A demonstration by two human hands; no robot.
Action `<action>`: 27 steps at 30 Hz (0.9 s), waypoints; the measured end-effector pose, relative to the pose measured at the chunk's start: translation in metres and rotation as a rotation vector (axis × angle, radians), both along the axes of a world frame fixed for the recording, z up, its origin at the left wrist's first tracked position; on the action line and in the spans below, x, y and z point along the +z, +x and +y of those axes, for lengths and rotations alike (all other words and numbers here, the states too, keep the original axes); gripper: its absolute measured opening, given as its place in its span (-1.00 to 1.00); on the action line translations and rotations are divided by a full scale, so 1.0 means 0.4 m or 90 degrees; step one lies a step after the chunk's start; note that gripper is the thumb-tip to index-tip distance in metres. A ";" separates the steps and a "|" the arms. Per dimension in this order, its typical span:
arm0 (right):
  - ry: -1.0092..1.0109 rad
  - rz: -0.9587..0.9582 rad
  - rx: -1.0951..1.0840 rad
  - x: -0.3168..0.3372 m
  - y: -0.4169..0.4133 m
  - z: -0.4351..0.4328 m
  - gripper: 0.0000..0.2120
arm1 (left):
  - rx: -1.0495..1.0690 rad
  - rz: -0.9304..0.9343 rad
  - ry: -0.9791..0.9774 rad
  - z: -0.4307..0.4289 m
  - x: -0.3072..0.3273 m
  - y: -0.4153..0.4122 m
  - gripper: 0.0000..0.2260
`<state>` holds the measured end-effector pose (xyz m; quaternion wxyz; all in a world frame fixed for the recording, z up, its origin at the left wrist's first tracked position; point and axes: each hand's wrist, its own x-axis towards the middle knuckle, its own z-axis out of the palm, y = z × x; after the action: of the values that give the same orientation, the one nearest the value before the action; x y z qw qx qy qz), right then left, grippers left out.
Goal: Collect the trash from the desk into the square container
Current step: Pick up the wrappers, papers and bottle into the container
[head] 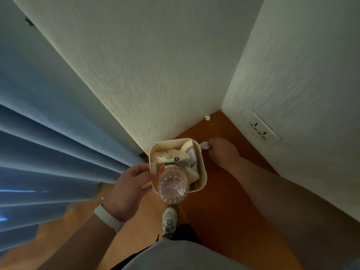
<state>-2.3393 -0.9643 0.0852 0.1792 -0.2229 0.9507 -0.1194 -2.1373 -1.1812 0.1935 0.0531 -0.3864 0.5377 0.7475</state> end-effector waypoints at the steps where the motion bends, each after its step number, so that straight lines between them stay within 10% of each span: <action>1: -0.003 -0.002 -0.013 0.007 0.012 0.004 -0.86 | -0.003 0.006 0.000 0.001 0.004 0.000 -0.79; 15: -0.294 0.074 -0.117 0.427 0.156 0.000 -0.88 | -0.083 0.051 0.003 -0.001 0.073 -0.004 -0.81; 27: -0.237 -0.018 0.041 0.509 0.240 -0.075 -0.81 | -0.119 0.047 0.032 -0.003 0.099 -0.001 -0.83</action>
<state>-2.2434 -0.9943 0.2886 0.1517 -0.2810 0.9021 -0.2904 -2.1376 -1.1823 0.2329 0.1124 -0.3052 0.5541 0.7663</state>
